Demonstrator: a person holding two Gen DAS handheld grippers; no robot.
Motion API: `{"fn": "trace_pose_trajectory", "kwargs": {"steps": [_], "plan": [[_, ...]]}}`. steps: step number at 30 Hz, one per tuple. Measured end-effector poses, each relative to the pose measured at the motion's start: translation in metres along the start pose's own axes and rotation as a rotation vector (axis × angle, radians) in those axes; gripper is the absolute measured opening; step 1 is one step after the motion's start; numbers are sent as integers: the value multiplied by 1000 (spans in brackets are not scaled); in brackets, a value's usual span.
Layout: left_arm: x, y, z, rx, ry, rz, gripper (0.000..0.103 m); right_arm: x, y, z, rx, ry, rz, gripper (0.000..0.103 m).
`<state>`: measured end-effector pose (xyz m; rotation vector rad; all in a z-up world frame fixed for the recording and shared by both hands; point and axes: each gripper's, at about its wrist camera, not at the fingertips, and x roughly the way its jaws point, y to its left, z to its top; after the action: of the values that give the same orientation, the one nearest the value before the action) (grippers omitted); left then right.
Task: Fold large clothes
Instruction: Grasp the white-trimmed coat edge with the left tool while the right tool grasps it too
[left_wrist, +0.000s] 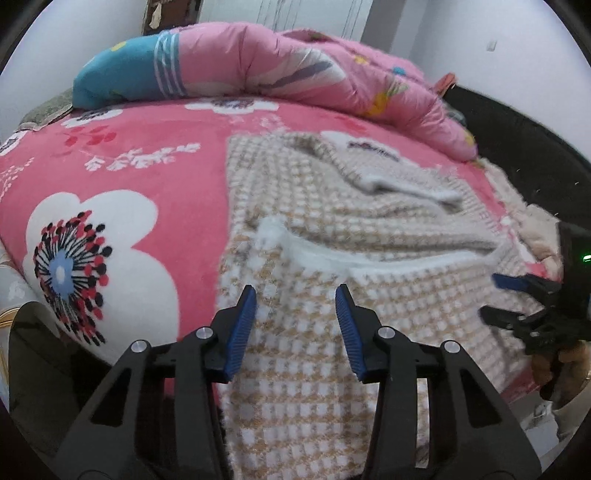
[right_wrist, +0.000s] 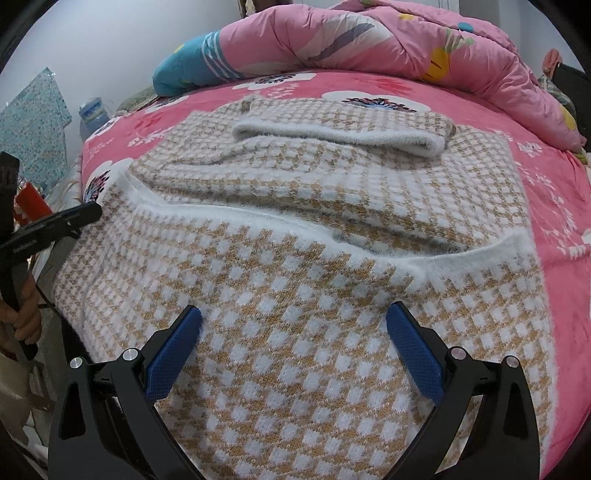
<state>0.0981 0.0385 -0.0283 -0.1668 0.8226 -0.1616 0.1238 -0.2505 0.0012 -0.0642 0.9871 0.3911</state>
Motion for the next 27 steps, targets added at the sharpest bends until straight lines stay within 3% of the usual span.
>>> {"fn": "trace_pose_trajectory", "kwargs": {"steps": [3, 9, 14, 15, 19, 20, 23, 26, 27], "plan": [[15, 7, 6, -38, 34, 34, 42, 0, 0, 0, -1, 0, 1, 97], [29, 22, 15, -94, 54, -36, 44, 0, 0, 0, -1, 0, 1, 97], [9, 18, 13, -66, 0, -250, 45, 0, 0, 0, -2, 0, 2, 97], [9, 17, 12, -61, 2, -258, 47, 0, 0, 0, -2, -1, 2, 97], [32, 20, 13, -75, 84, -123, 47, 0, 0, 0, 0, 0, 1, 97], [37, 23, 14, -96, 101, -121, 46, 0, 1, 0, 0, 0, 0, 97], [42, 33, 16, -166, 94, -178, 45, 0, 0, 0, 0, 0, 1, 97], [28, 31, 15, -180, 32, -347, 45, 0, 0, 0, -1, 0, 1, 97], [24, 27, 15, -163, 22, -365, 45, 0, 0, 0, 0, 0, 1, 97]]}}
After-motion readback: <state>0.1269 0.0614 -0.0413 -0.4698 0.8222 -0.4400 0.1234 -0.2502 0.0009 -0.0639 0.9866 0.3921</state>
